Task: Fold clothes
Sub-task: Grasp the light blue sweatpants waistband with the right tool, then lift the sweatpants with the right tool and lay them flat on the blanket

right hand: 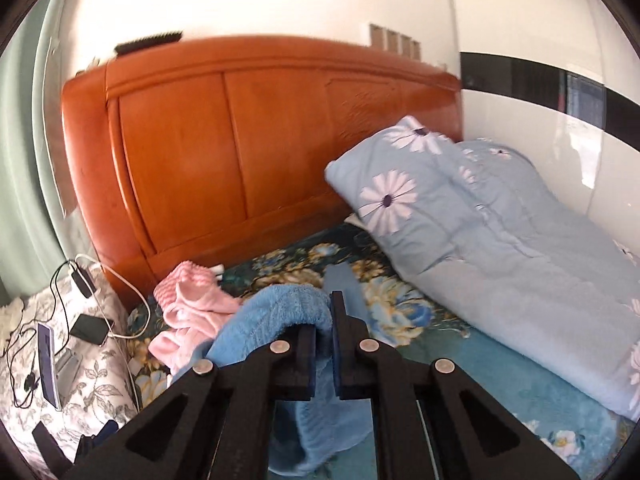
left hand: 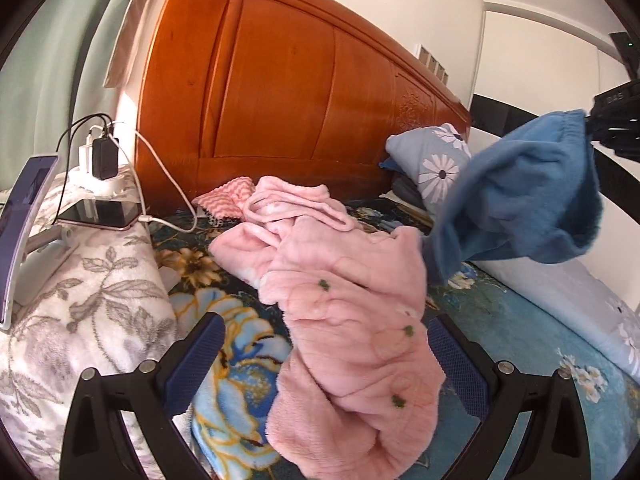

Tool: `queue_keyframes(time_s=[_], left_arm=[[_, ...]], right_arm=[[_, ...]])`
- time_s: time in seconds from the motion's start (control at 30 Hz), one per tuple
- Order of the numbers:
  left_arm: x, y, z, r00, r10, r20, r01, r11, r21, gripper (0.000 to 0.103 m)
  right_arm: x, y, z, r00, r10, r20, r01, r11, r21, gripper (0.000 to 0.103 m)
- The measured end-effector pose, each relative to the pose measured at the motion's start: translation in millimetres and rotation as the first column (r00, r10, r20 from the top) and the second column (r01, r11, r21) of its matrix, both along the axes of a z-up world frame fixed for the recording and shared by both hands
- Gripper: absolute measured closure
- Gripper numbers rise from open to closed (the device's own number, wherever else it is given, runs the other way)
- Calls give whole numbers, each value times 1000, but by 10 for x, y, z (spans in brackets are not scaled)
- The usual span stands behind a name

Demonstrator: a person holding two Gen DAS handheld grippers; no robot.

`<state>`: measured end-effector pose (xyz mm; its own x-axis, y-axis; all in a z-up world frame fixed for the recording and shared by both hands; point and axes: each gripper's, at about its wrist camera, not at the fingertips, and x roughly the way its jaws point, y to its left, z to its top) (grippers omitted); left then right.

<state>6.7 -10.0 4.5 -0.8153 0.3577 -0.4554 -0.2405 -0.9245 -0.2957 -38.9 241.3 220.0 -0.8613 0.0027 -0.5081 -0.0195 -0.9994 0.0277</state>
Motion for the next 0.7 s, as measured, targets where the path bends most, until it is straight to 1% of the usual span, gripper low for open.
queue_keyframes(time_s=[0.13, 0.23, 0.33, 0.4, 0.5, 0.57, 0.63, 0.7], left_arm=[[211, 303, 105, 994, -106, -11, 106, 994, 29, 0], [369, 530, 184, 983, -184, -21, 185, 982, 49, 0], [527, 757, 263, 965, -261, -32, 263, 962, 69, 0], [746, 976, 367, 944, -327, -32, 329, 943, 56, 0], [1149, 1278, 585, 908, -414, -61, 416, 909, 21, 0], [1425, 1433, 739, 877, -473, -89, 476, 880, 14, 0], [1683, 1563, 876, 832, -543, -110, 549, 836, 25, 0], [1918, 1676, 988, 777, -617, -125, 625, 779, 44, 0]], right_arm=[[906, 566, 595, 993, -104, -52, 105, 994, 7, 97], [1708, 970, 1018, 977, -181, -111, 187, 982, 42, 97], [2441, 1251, 1305, 954, -261, -148, 271, 961, 55, 97], [2889, 1375, 1460, 935, -312, -165, 325, 944, 54, 97], [3533, 1435, 1729, 910, -356, -210, 374, 926, 48, 97], [3889, 1384, 1934, 892, -381, -243, 410, 909, 76, 97], [4169, 1310, 2127, 874, -404, -271, 444, 889, 108, 97], [4339, 1219, 2275, 863, -413, -292, 461, 879, 117, 97]])
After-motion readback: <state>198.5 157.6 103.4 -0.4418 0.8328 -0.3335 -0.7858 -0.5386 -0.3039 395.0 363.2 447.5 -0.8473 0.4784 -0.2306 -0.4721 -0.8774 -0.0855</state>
